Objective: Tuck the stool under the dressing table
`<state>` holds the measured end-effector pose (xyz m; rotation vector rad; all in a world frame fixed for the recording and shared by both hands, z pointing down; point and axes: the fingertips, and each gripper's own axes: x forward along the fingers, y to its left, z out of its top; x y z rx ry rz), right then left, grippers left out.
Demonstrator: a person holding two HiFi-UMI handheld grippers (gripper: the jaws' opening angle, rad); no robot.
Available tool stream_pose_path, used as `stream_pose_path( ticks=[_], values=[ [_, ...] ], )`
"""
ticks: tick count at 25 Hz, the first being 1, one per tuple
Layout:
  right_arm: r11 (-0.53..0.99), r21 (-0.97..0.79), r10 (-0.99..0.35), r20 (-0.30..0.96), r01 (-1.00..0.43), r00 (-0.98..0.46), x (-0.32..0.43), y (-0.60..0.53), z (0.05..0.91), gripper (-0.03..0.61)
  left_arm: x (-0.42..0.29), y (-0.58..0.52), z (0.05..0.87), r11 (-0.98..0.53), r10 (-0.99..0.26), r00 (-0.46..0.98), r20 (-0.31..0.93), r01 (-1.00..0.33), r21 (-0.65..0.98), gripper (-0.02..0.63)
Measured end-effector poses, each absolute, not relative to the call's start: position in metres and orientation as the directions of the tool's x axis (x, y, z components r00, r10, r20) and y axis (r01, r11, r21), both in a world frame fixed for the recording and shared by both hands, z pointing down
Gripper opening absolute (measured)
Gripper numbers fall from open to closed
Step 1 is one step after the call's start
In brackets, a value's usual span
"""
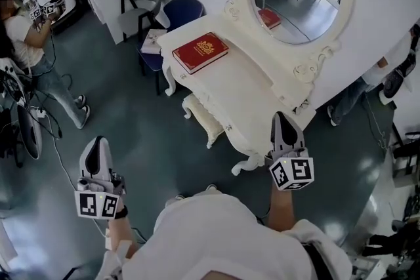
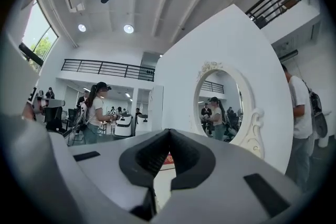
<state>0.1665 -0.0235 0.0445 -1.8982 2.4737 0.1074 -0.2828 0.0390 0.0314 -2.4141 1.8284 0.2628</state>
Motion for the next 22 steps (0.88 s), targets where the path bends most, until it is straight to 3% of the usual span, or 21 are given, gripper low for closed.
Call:
stream_pose_path(
  ticks=[6, 22],
  values=[
    [0.275, 0.041, -0.96, -0.047, -0.96, -0.277, 0.158, -0.021, 0.051, 0.0, -0.264, 0.033, 0.032, -0.343, -0.922, 0.334, -0.197, -0.939, 0.016, 0.017],
    [0.32, 0.038, -0.947, -0.026, -0.947, -0.321, 0.144, -0.007, 0.059, 0.0, -0.258, 0.047, 0.034, -0.35, -0.921, 0.34, -0.191, -0.937, 0.018, 0.017]
  ],
)
